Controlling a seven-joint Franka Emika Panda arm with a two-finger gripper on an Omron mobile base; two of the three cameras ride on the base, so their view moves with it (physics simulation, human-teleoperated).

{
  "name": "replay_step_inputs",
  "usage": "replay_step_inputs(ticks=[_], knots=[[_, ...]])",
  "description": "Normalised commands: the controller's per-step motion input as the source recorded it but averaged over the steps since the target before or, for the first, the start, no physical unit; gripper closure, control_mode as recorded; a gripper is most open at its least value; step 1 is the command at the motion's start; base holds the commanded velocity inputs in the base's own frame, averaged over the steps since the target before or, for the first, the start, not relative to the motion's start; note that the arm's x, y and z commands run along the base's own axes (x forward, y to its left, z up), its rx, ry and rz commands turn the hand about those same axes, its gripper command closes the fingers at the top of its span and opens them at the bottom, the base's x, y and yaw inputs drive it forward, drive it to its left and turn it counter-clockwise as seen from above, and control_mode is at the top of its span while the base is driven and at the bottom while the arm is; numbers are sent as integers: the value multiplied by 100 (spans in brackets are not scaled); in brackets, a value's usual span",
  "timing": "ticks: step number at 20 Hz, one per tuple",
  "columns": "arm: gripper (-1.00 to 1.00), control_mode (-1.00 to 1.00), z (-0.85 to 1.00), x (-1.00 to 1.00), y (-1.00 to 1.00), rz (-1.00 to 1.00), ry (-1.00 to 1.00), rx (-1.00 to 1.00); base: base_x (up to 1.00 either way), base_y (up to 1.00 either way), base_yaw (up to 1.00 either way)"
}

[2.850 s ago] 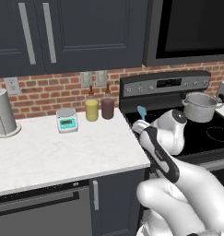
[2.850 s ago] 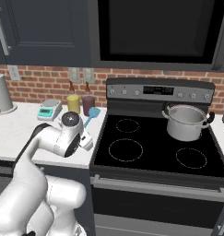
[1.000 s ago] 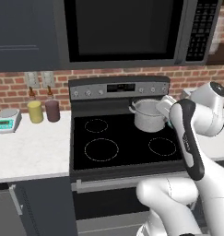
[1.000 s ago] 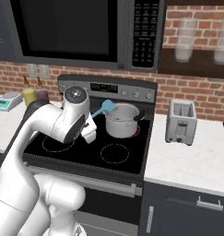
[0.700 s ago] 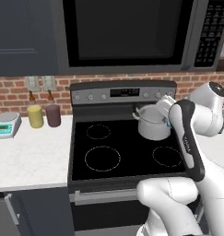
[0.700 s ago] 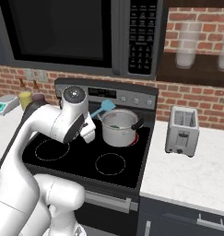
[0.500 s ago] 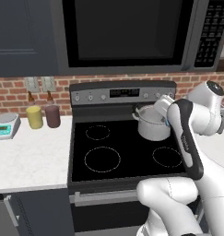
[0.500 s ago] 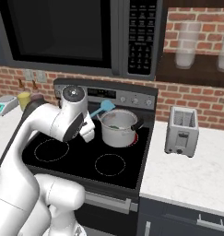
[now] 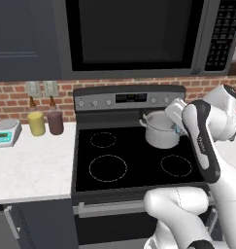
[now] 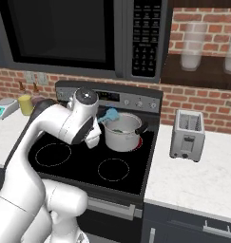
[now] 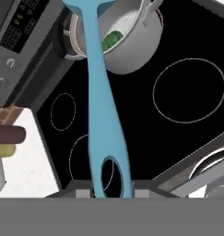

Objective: Put the broccoli and tomato in the pot. Retrieve the spatula and lightly stir the vegetables in the pot.

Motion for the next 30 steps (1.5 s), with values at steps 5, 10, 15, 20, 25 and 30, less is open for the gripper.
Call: replay_step_inputs(ticks=[5, 10, 15, 20, 25, 30], knots=[[100, -100, 15, 0, -42, -4, 17, 50, 0, 0, 0], [100, -100, 8, 1, -45, -7, 11, 54, 0, 0, 0], [100, -100, 9, 27, -2, -11, 8, 46, 0, 0, 0], [100, -100, 18, 41, 0, -12, 4, 36, 0, 0, 0], [100, -100, 7, 25, 0, -17, 2, 24, 0, 0, 0], [100, -100, 0, 28, 0, -12, 1, 20, 0, 0, 0]])
